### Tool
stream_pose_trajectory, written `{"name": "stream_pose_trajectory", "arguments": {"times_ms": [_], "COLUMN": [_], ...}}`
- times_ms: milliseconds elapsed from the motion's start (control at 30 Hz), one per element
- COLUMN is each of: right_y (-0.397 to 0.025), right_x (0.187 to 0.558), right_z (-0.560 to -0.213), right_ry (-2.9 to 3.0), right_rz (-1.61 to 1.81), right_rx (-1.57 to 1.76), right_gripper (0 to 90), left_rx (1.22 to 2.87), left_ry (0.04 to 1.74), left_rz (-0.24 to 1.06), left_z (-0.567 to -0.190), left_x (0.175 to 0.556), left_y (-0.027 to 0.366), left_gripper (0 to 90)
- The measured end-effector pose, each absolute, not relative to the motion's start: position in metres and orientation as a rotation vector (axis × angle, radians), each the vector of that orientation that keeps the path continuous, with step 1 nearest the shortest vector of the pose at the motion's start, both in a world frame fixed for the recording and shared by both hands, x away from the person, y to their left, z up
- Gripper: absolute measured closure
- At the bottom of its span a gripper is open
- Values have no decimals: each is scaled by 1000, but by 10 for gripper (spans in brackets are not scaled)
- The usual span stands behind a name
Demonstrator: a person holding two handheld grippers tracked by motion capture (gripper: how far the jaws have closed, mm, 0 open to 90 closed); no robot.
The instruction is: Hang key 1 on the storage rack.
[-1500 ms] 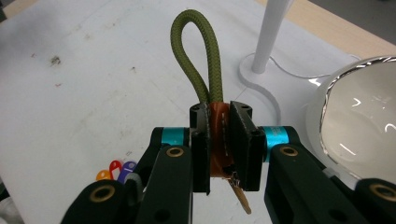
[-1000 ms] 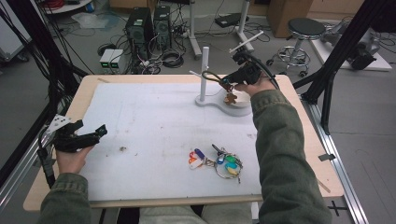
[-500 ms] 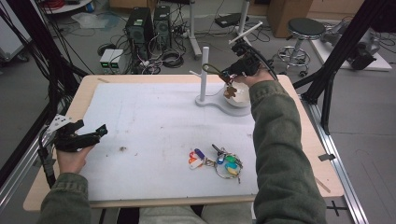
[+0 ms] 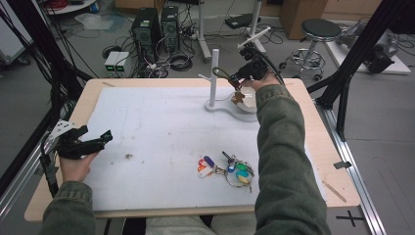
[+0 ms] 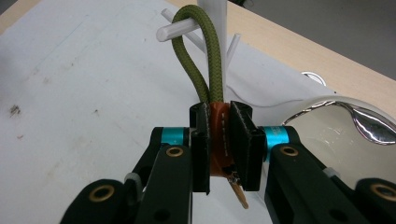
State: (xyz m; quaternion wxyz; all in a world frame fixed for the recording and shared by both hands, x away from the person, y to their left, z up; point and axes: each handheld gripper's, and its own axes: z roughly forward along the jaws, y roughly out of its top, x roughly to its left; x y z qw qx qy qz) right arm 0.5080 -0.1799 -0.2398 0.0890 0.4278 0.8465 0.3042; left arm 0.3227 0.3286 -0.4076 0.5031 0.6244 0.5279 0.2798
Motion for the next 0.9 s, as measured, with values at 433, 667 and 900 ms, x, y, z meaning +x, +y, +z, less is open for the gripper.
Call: {"name": "stream_pose_trajectory", "arguments": {"times_ms": [433,667,900], "right_y": [-167,-174,-173], "right_x": [519,520,518], "right_z": [-254,-262,-263], "right_ry": [2484,2433,2440], "right_rz": [901,955,995], "right_rx": [1287,1317,1338], "right_gripper": [787,788,554], "left_rx": [1508,1517,1521], "left_ry": [1274,1273,1270], "left_rz": [675,673,672], "left_z": [-408,-408,-408], "left_x": [323,323,322], "left_y": [328,328,327], "left_gripper": [17,17,17]}}
